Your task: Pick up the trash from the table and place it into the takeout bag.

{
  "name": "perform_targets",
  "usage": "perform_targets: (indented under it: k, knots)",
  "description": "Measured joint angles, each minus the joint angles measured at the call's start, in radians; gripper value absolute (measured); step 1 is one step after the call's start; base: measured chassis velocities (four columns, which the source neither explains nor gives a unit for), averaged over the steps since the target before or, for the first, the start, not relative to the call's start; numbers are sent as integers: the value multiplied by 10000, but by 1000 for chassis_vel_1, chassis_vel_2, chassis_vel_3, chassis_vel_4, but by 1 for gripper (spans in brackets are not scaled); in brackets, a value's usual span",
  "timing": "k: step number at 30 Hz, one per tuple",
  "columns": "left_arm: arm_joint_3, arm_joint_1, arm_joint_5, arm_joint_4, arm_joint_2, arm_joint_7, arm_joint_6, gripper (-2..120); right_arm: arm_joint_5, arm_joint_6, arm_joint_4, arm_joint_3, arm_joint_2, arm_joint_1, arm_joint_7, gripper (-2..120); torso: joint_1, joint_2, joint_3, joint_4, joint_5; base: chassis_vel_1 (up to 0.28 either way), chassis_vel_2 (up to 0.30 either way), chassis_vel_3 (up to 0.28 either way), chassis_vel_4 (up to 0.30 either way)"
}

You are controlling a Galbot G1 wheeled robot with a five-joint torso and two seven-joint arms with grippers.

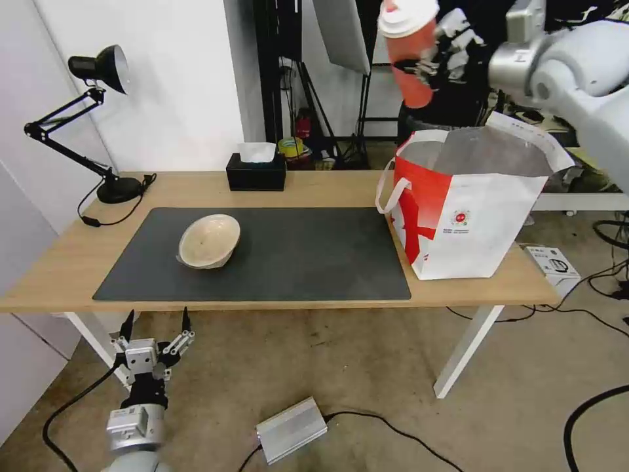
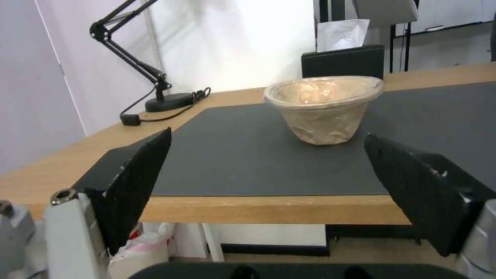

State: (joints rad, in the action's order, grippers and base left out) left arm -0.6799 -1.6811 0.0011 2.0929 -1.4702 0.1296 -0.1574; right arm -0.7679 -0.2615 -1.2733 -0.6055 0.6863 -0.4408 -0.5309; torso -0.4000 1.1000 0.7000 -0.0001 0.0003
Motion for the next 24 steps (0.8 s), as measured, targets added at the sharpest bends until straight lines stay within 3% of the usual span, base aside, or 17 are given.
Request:
perform_targets:
  k: [11, 24]
  knots:
    - [-21, 3, -3, 34, -5, 0, -1, 100, 847, 340, 551, -169, -631, 264, -802, 9, 0, 0, 0, 2, -1, 0, 0, 0, 0]
    - [-50, -28, -32, 134, -17, 0, 0, 100, 1764, 897, 1282, -302, -830, 634, -1235, 9, 0, 0, 0, 1, -2, 0, 0, 0, 0]
